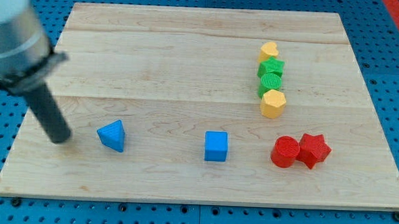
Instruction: Push the triangle towards the blue cube
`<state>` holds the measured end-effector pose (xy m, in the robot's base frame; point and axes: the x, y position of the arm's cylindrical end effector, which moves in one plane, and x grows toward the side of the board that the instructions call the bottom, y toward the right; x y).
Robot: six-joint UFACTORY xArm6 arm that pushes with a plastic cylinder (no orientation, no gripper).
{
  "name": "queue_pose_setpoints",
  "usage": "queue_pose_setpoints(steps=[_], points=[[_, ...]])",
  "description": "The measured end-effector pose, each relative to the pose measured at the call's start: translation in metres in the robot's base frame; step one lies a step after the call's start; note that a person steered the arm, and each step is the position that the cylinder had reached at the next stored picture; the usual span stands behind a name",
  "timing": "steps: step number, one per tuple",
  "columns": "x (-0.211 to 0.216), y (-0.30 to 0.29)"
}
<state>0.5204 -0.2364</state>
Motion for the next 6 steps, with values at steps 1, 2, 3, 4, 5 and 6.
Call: queue_pose_setpoints(steps=[1, 2, 3, 4, 5, 6], points=[[-0.015, 0.046], [0.009, 0.13], [-0.005, 0.099], [-0.049, 0.099], [-0.088, 0.178], [-0.094, 0.179]])
